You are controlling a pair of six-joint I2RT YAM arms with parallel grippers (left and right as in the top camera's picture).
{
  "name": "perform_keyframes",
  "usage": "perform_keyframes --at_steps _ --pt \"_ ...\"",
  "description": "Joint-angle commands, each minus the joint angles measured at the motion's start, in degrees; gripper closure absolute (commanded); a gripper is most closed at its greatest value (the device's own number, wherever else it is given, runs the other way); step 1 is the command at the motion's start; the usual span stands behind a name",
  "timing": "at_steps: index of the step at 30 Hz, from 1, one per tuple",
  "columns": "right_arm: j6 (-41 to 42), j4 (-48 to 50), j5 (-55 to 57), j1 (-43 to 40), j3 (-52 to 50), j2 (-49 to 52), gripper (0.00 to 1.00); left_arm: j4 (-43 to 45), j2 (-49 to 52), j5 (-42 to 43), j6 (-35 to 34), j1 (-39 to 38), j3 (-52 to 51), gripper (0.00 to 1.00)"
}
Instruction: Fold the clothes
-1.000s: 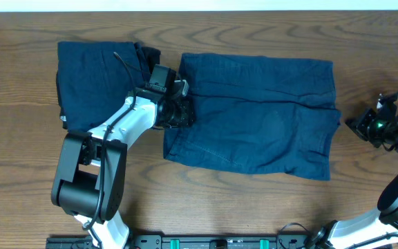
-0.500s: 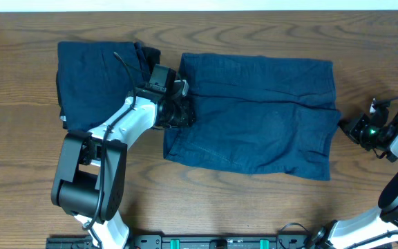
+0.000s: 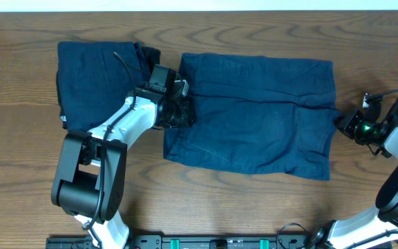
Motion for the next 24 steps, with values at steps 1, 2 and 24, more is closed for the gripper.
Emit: perform_keyframes --at_steps 1,2,24 --pt "-1.18 -0.11 2.12 1.62 -0.42 0.48 0.99 -0.09 0.76 -0.39 0.79 -0.02 -0.35 0.43" --pt "-1.2 -0.11 2.56 1.86 -0.42 0.48 0.99 0.35 0.76 -0.39 0.94 0.0 -0.33 0.42" --pt "-0.94 -1.33 6.97 2.08 -0.42 0.48 0.98 7.48 2.51 -0.44 1.66 -0.39 -0.35 0.42"
